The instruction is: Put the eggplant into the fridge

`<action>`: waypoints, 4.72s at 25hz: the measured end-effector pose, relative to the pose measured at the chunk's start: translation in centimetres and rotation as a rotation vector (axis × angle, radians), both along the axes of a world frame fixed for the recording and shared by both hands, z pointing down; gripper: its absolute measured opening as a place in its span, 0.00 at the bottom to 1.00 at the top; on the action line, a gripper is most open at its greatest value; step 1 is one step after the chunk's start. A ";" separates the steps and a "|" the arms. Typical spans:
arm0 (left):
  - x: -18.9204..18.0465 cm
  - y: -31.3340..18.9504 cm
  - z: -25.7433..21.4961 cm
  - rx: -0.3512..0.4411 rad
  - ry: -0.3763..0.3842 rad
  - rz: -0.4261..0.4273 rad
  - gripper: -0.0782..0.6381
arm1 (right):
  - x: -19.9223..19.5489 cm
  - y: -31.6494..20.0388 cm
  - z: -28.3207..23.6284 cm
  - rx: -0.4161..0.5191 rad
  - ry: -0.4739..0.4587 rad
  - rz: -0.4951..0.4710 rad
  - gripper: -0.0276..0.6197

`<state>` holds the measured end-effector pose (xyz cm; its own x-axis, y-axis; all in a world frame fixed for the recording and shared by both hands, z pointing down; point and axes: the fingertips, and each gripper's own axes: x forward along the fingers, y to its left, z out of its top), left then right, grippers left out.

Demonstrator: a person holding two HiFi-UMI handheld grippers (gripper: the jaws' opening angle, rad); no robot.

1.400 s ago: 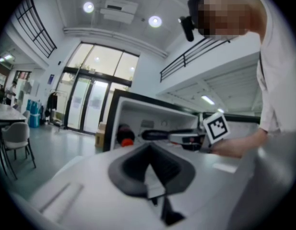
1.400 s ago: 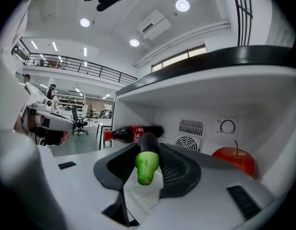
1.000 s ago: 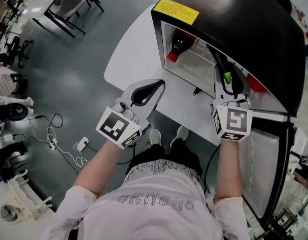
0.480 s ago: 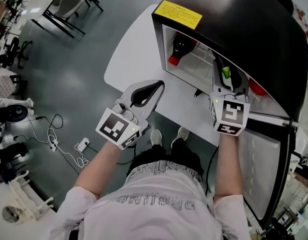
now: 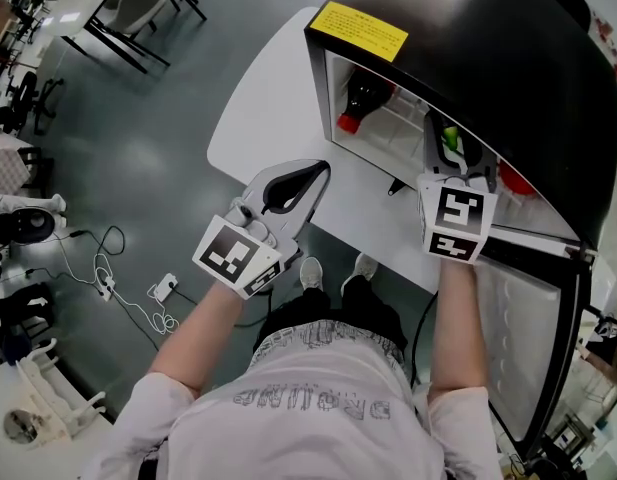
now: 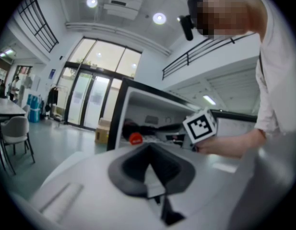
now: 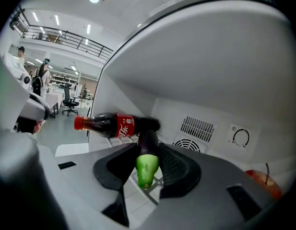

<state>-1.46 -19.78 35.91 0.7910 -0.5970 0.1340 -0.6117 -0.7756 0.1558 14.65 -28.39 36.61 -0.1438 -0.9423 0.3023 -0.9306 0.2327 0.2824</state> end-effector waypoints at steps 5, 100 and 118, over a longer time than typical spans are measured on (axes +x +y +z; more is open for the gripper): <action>0.1 -0.1 0.0 -0.001 0.000 -0.001 0.12 | -0.3 -0.1 0.7 -0.029 0.052 -0.007 0.26; -0.5 10.1 -4.6 0.102 -0.009 0.059 0.12 | -3.5 18.4 -6.7 0.120 -0.136 -0.123 0.06; -0.3 9.7 -4.7 0.106 -0.008 0.066 0.12 | -3.7 19.2 -5.9 0.092 -0.143 -0.138 0.05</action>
